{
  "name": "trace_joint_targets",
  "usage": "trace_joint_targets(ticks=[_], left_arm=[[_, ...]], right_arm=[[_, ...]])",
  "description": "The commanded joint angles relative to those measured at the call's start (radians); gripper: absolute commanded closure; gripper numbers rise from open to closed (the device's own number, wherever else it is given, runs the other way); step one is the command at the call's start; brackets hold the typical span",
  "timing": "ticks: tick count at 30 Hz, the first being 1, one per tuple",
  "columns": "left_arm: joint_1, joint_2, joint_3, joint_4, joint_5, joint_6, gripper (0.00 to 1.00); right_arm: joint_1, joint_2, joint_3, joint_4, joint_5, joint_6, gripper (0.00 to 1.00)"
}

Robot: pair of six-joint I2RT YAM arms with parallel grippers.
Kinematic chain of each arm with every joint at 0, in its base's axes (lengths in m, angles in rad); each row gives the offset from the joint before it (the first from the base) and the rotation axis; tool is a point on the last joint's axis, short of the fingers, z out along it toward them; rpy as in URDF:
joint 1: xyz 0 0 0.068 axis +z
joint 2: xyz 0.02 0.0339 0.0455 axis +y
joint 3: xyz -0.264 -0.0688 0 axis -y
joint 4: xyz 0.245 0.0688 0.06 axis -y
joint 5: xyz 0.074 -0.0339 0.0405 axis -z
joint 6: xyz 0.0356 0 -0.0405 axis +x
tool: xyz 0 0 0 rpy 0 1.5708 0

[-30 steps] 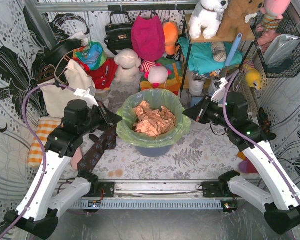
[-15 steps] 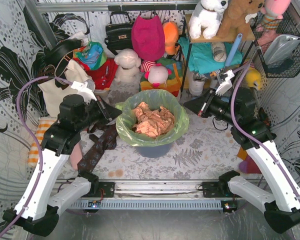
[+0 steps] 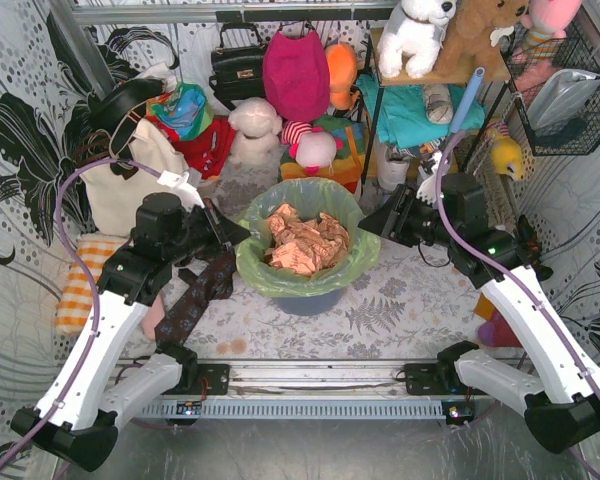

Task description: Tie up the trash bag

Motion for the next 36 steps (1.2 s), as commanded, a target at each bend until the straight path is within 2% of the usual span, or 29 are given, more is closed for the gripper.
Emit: trace_joint_targets(ticks=[1,6,16,19,24,27,33,36], left_arm=[[-0.001,0.005,-0.032,0.024,0.014,0.018,0.93],[-0.001,0.006,-0.050,0.033,0.014,0.017,0.93],[-0.001,0.014,-0.033,0.034,0.030,0.011,0.93],[-0.001,0.016,-0.028,0.066,0.084,-0.009,0.93],[-0.001,0.005,-0.032,0.107,0.119,-0.043,0.93],[-0.001,0.000,-0.038,0.118,0.133,-0.048,0.93],[-0.001,-0.001,-0.045,0.120,0.130,-0.053,0.93],[-0.001,-0.002,-0.043,0.117,0.131,-0.051,0.93]], right_arm=[[0.000,-0.029,-0.034,0.025,-0.053,0.031,0.48],[0.001,-0.052,-0.063,0.001,-0.033,0.037,0.58],[0.001,-0.064,-0.112,-0.045,0.010,0.026,0.65],[0.001,-0.040,-0.119,-0.054,-0.003,0.026,0.64],[0.001,-0.009,-0.140,0.013,-0.076,0.046,0.51],[0.000,0.005,-0.147,0.035,-0.095,0.052,0.51],[0.001,0.024,-0.147,-0.011,-0.054,0.025,0.67],[0.001,0.023,-0.154,-0.006,-0.057,0.026,0.89]])
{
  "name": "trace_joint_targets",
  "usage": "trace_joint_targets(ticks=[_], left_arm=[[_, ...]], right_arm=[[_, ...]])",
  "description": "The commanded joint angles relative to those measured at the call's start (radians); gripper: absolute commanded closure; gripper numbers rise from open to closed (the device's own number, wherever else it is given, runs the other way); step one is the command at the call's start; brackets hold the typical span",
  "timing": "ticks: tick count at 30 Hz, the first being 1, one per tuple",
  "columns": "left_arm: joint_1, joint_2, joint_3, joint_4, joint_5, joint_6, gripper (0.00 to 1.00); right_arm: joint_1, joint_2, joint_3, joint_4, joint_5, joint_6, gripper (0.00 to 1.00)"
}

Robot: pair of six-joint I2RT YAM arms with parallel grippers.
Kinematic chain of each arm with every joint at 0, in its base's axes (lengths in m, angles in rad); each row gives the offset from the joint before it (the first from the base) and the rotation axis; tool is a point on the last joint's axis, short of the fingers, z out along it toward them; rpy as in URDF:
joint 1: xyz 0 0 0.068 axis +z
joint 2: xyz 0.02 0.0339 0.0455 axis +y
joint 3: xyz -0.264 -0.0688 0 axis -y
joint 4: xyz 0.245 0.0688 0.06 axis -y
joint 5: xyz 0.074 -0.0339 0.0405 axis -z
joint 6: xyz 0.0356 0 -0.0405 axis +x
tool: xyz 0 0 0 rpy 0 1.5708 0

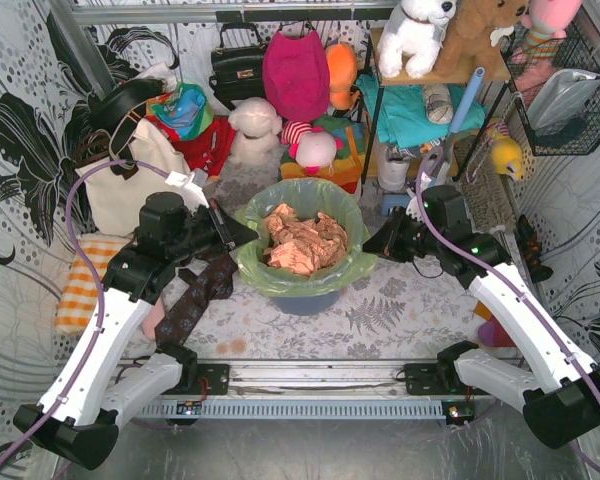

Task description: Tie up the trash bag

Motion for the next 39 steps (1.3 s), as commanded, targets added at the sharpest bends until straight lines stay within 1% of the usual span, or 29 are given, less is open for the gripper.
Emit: trace_joint_targets(ticks=[1,2,5,15,21,25,39], left_arm=[[-0.001,-0.011,-0.003,0.044,0.020,-0.002,0.93],[-0.001,-0.013,-0.001,0.042,0.017,-0.001,0.93],[0.000,-0.010,0.017,0.030,0.010,0.005,0.93],[-0.001,-0.008,0.078,0.010,-0.014,0.020,0.93],[-0.001,0.009,0.119,0.031,-0.015,0.025,0.94],[0.000,0.022,0.152,0.050,-0.012,0.028,0.94],[-0.001,0.101,0.280,0.111,0.016,0.058,0.94]], right_arm=[[0.001,-0.003,-0.006,0.009,0.002,-0.003,0.96],[0.001,-0.007,-0.002,0.004,0.006,-0.003,1.00],[0.001,-0.029,0.020,-0.008,0.026,-0.005,1.00],[0.001,-0.107,0.109,0.070,0.054,0.002,1.00],[0.002,-0.129,0.134,0.176,0.046,0.016,1.00],[0.001,-0.118,0.152,0.242,0.018,0.023,1.00],[0.001,-0.018,0.287,0.389,-0.043,0.041,1.00]])
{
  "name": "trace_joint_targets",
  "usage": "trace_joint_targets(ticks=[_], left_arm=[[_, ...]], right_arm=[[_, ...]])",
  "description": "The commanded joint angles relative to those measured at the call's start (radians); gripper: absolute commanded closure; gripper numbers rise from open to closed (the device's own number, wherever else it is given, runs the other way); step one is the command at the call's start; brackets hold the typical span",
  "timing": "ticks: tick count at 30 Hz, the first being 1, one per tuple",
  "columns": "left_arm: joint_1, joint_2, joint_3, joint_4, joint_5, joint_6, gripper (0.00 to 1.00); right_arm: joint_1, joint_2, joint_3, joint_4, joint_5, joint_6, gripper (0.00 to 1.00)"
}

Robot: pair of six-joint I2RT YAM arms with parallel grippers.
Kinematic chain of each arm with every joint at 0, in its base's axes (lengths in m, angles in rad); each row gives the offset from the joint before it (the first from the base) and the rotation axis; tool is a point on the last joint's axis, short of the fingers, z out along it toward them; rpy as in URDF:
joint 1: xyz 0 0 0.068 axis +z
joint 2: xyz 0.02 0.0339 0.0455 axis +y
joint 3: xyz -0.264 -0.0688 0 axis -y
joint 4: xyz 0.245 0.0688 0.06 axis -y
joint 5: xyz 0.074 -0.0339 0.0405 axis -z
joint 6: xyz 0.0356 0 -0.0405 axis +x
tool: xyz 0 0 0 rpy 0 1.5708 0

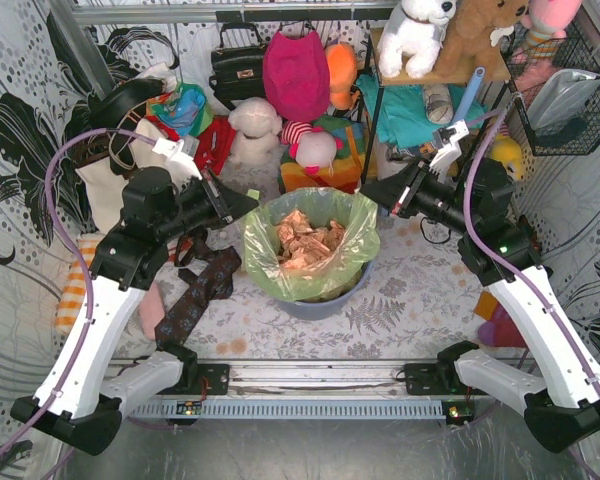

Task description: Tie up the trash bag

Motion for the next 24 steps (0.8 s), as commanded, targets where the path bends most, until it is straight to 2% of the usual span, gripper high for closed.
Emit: trace_joint_targets(ticks=[1,7,17,24], left_arm=[[-0.001,0.027,0.072,0.092,0.030,0.036,0.94],[-0.001,0.060,0.113,0.103,0.024,0.059,0.94],[0.002,0.144,0.024,0.237,-0.064,0.111,0.94],[0.009,0.233,0.057,0.267,-0.108,0.178,0.94]], right_arm=[[0.001,0.015,0.064,0.122,-0.033,0.020,1.00],[0.001,0.016,0.077,0.148,-0.011,0.015,1.00],[0.001,0.058,-0.007,0.203,0.075,-0.042,1.00],[0.001,0.106,-0.015,0.254,0.098,-0.078,1.00]])
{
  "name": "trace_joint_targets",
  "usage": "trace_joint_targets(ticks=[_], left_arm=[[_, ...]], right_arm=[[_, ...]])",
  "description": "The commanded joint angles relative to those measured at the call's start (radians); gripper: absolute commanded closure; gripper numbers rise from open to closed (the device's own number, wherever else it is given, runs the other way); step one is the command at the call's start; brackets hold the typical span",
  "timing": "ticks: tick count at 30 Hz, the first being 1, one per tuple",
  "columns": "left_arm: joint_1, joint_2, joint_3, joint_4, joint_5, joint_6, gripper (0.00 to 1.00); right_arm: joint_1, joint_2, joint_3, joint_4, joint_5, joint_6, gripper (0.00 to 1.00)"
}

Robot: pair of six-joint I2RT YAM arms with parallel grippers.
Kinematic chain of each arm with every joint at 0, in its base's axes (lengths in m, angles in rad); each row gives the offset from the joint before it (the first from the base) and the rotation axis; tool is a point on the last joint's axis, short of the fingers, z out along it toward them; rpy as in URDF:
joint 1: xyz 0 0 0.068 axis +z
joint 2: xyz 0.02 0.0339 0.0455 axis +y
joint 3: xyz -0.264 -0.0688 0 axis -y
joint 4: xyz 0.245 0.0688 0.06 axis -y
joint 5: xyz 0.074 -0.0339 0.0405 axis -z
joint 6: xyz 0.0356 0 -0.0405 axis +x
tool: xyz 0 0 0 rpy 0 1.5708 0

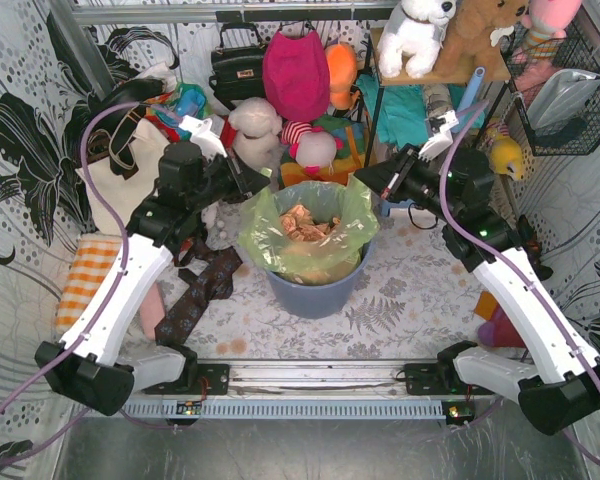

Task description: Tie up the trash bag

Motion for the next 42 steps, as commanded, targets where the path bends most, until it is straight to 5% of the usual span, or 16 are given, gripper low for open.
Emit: trace_joint_targets(ticks=[1,12,26,35,42], left_arm=[[0.008,0.030,0.024,0.100,-0.052,0.073,0.94],[0.017,0.107,0.022,0.212,-0.029,0.052,0.94],[0.016,-0.078,0.049,0.415,0.170,-0.015,0.93],[0.017,-0.133,0.061,0.461,0.210,-0.030,0.92],[0.017,-0.207,-0.005,0.659,0.215,-0.064,0.91]], right_arm=[[0.001,0.014,-0.011,0.115,0.037,-0.051,1.00],[0.001,0.069,-0.012,0.214,0.036,-0.057,1.00],[0.001,0.016,0.120,0.222,-0.097,0.031,1.00],[0.001,-0.008,0.174,0.197,-0.096,0.026,1.00],[0.002,-0.004,0.249,0.183,-0.085,-0.009,1.00]])
